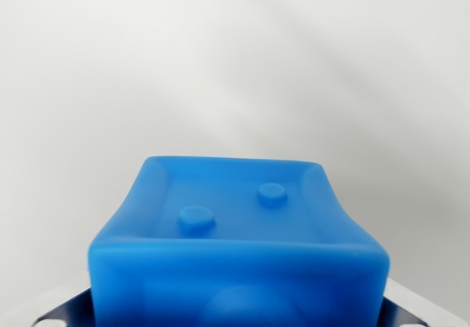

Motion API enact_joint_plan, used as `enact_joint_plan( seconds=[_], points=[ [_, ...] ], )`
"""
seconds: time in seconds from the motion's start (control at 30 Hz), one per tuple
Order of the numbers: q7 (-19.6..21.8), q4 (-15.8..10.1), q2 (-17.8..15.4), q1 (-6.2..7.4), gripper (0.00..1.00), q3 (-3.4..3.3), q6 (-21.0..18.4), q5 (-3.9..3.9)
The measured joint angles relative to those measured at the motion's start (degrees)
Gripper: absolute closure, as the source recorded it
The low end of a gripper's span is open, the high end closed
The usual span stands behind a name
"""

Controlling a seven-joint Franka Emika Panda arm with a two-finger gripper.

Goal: Stack cube

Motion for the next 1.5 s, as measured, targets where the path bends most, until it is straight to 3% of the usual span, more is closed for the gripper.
enact_joint_plan(
  seconds=[1.5],
  points=[
    [27.0, 10.7, 7.2, 7.36, 1.0, 0.55, -3.4, 0.19]
  ],
)
